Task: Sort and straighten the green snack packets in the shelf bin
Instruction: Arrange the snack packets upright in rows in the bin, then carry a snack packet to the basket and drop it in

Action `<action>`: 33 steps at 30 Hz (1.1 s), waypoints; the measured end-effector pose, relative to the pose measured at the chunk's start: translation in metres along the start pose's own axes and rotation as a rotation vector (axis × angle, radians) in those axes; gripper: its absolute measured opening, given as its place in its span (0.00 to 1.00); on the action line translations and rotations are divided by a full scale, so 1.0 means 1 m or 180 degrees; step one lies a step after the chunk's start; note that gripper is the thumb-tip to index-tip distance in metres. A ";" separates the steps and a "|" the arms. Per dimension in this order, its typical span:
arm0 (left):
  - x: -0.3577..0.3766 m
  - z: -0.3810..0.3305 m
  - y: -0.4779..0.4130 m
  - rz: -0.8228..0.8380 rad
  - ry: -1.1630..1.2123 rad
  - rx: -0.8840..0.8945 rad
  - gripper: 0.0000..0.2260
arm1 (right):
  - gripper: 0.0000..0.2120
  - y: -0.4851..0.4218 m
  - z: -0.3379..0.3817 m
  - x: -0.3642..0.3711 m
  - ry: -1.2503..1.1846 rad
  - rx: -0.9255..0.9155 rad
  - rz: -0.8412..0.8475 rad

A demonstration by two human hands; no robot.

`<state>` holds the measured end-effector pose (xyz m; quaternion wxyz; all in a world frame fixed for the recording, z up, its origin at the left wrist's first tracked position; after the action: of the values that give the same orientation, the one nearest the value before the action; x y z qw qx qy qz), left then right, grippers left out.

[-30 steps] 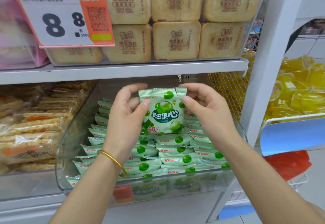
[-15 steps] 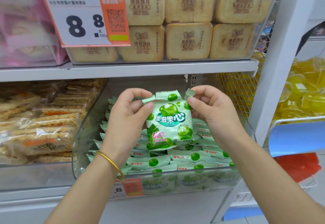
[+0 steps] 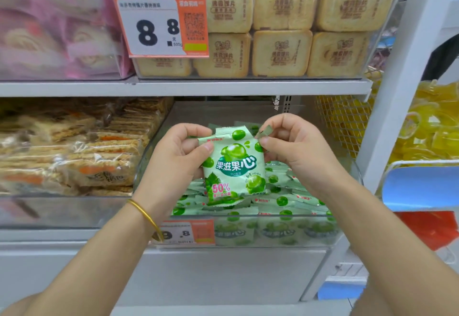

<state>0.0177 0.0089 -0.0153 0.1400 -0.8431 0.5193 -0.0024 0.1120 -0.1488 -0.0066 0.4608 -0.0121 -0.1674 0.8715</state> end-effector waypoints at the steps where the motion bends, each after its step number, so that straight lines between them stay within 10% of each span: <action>1: -0.005 -0.003 0.005 0.0017 -0.0032 -0.0048 0.07 | 0.11 0.002 0.002 0.005 0.0022 0.0051 0.0074; 12: -0.078 -0.002 0.097 -0.0287 -0.0461 -0.0442 0.13 | 0.07 0.046 -0.003 0.090 0.0834 0.1138 0.1796; 33: -0.305 0.087 0.179 -0.0325 -0.0115 -0.2464 0.16 | 0.07 0.043 -0.096 0.356 0.2369 0.1218 0.3348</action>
<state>-0.2663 0.2211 -0.0988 -0.1797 -0.8582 0.4366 0.2015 -0.1098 0.1431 -0.0629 -0.0042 -0.3098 0.1883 0.9320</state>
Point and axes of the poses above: each hand's wrist, its own y-axis away from the middle knuckle, its own x-axis out of the palm, z = x × y, the point moved 4 cm from there along -y, towards the middle knuckle, and after that the axes turned 9 degrees about -y, right-handed, at the moved point
